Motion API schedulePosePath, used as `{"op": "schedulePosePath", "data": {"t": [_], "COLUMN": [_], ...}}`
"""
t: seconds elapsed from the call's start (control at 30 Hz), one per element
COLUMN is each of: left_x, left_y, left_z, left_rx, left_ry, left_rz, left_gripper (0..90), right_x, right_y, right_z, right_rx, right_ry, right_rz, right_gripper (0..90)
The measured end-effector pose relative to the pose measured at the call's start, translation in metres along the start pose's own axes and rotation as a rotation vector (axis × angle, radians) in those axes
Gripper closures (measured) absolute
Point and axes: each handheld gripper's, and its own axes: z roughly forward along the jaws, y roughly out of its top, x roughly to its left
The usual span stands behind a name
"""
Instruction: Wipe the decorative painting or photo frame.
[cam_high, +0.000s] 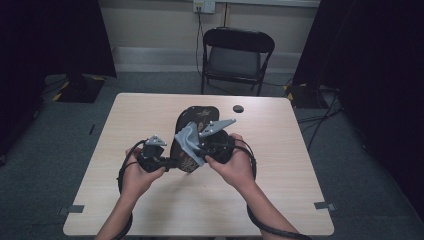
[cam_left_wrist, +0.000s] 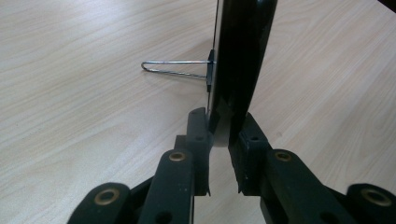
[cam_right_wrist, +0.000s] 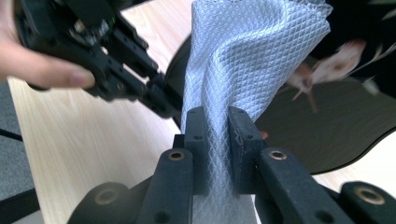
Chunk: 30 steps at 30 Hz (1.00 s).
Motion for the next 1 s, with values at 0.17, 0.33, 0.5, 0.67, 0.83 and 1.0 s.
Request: {"op": "schedulePosePath", "data": {"t": [0.17,0.33,0.5,0.67,0.83,1.0], "left_x": [-0.001,0.000,0.000,0.000,-0.001,-0.001], "left_y": [0.001,0.001,0.000,0.000,0.000,0.000], "left_z": [0.000,0.000,0.000,0.000,0.000,0.000], "left_rx": [0.000,-0.002,0.000,-0.001,-0.003,-0.006], "left_ry": [0.002,0.000,0.001,0.002,0.002,0.001], "left_rz": [-0.004,0.000,0.000,0.001,-0.003,-0.003], "left_gripper": [78.6,78.6,78.6,78.6,78.6,78.6], "right_x": [-0.001,-0.003,-0.005,-0.009,-0.012,-0.016], "right_y": [-0.011,-0.025,-0.041,-0.058,-0.075,-0.090], "right_z": [0.013,0.025,0.037,0.049,0.062,0.072], "right_rx": [0.037,0.065,0.097,0.135,0.174,0.206], "right_ry": [0.010,0.020,0.028,0.036,0.039,0.043], "right_rz": [0.008,0.030,0.043,0.068,0.098,0.125], "right_gripper": [80.0,79.9,79.9,79.9,79.9,79.9]}}
